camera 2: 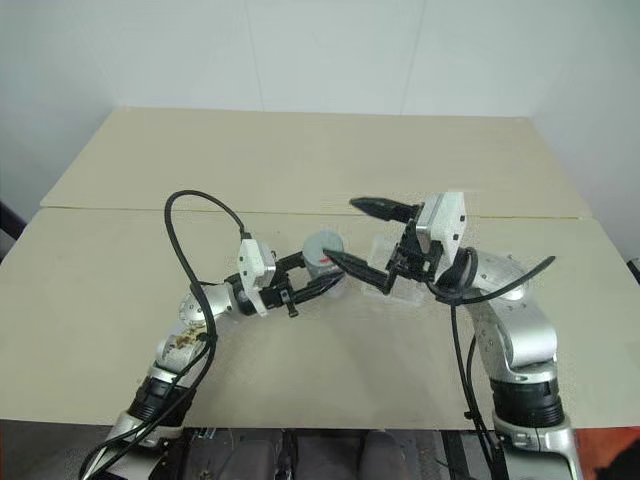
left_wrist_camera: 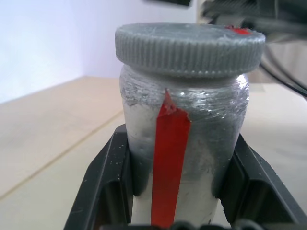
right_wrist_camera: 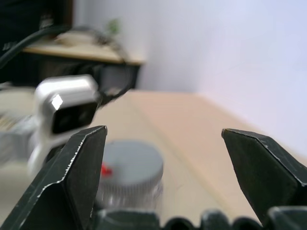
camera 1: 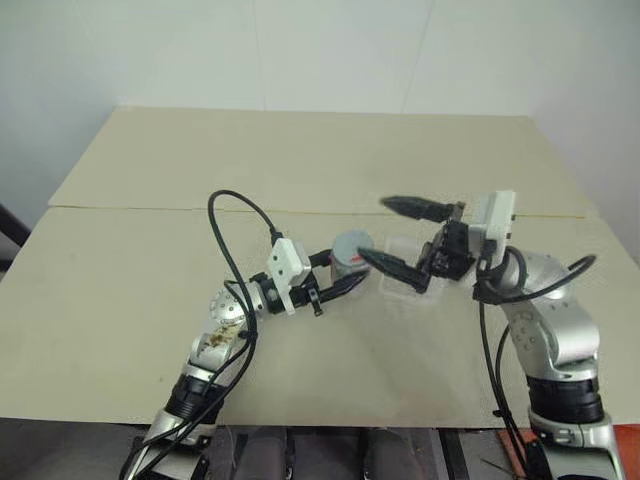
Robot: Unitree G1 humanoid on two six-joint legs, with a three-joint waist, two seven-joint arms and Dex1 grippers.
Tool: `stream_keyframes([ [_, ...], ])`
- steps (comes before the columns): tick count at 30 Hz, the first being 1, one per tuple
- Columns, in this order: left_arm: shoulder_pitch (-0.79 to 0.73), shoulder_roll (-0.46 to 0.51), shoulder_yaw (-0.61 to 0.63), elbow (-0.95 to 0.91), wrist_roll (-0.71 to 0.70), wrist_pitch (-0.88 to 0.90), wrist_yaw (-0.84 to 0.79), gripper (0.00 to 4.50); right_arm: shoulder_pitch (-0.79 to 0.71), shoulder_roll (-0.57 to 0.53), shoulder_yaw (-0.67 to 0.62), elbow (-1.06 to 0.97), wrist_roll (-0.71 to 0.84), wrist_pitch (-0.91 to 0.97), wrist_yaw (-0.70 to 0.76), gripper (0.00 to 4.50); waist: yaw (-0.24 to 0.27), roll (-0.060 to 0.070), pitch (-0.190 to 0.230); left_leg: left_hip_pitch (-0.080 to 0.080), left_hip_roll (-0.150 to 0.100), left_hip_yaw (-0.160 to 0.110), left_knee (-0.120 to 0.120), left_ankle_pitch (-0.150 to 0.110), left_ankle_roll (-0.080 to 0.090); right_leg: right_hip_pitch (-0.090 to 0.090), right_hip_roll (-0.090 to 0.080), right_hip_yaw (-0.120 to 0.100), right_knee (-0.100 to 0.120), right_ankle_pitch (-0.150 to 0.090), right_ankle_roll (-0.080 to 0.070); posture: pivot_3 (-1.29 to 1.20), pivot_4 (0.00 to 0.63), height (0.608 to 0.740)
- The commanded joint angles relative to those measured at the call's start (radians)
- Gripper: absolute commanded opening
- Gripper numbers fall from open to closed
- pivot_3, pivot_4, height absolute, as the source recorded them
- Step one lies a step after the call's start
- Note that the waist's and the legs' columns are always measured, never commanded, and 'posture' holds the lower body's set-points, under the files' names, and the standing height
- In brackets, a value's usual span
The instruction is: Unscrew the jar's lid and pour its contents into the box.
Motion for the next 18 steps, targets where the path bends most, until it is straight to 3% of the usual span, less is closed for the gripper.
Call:
stream_keyframes([
  [1, -0.033, -0.017, 0.006, 0.022, 0.039, -0.046, 0.044, 1.91, 0.039, 0.049, 0.031, -0.210, -0.047, 0.081, -0.210, 4.46, 0.000, 0.000, 0.000, 0.000, 0.000, 0.000, 0.000, 0.000, 0.000, 0.000, 0.000, 0.000, 0.000, 0.000, 0.000, 0.00, 0.150, 0.740],
  [3, -0.044, -0.025, 0.011, 0.038, 0.051, -0.058, 0.061, 1.91, 0.046, 0.106, 0.081, -0.269, -0.114, 0.159, -0.357, 4.46, -0.004, 0.000, 0.000, 0.000, 0.000, 0.000, -0.001, 0.000, 0.000, -0.001, 0.000, 0.000, 0.000, 0.000, 0.000, 0.00, 0.150, 0.740],
  [6, -0.056, -0.026, 0.019, 0.051, 0.056, -0.063, 0.072, 1.91, 0.089, 0.141, 0.162, -0.319, -0.212, 0.197, -0.458, 4.46, -0.002, 0.000, 0.000, 0.000, 0.000, 0.000, 0.000, 0.000, -0.001, -0.001, 0.000, 0.000, 0.001, 0.000, 0.000, 0.00, 0.150, 0.740],
  [18, -0.064, -0.018, 0.020, 0.070, 0.073, -0.081, 0.085, 1.91, 0.097, 0.163, 0.290, -0.280, -0.357, 0.226, -0.534, 4.46, -0.003, 0.000, 0.000, -0.001, -0.001, 0.000, 0.000, 0.000, 0.000, -0.001, 0.000, 0.000, 0.000, 0.000, 0.000, 0.00, 0.150, 0.740],
])
